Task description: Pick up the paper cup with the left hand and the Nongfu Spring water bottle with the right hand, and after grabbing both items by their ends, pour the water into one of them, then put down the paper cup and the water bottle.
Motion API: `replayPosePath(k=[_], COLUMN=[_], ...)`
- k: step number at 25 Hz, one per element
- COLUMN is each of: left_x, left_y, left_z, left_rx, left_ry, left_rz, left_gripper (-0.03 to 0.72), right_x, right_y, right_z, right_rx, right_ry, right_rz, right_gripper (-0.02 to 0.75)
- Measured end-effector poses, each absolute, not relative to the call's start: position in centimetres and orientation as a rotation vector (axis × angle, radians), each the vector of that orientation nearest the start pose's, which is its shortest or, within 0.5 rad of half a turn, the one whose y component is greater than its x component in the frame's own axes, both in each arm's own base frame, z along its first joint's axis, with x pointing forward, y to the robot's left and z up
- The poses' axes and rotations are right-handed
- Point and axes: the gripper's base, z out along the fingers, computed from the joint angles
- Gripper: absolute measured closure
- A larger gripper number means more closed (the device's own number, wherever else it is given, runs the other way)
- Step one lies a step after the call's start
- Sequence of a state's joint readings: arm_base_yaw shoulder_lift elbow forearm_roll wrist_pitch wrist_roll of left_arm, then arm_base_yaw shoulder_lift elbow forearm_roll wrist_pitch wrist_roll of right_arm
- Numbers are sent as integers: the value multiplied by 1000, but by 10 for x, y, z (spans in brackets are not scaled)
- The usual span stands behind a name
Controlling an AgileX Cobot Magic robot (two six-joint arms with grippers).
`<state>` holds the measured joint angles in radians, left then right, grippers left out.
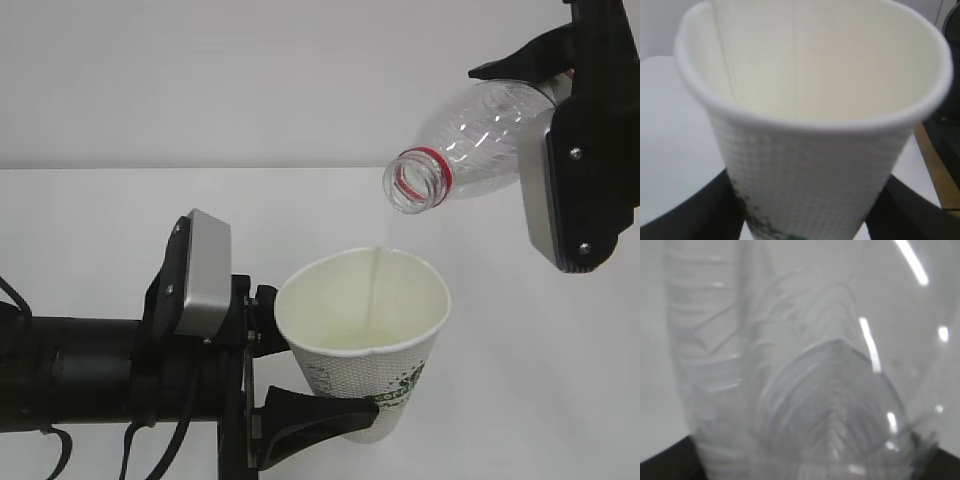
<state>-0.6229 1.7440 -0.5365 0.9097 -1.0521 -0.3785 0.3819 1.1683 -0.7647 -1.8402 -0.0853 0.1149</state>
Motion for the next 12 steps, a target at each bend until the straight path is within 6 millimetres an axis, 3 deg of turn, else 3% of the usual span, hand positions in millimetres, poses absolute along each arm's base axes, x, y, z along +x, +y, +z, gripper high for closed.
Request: replayPosePath(k=[12], left_x=[190], left_y=[-213], left_z=[159], left_rx=[1214], left_ry=[1469], left_rz=[-998], left_gripper=[200], right_x=[232], right_y=[107], right_z=[311], right_rx=[-1771], right_ry=[915], right_rz=[-804], right_gripper=[259])
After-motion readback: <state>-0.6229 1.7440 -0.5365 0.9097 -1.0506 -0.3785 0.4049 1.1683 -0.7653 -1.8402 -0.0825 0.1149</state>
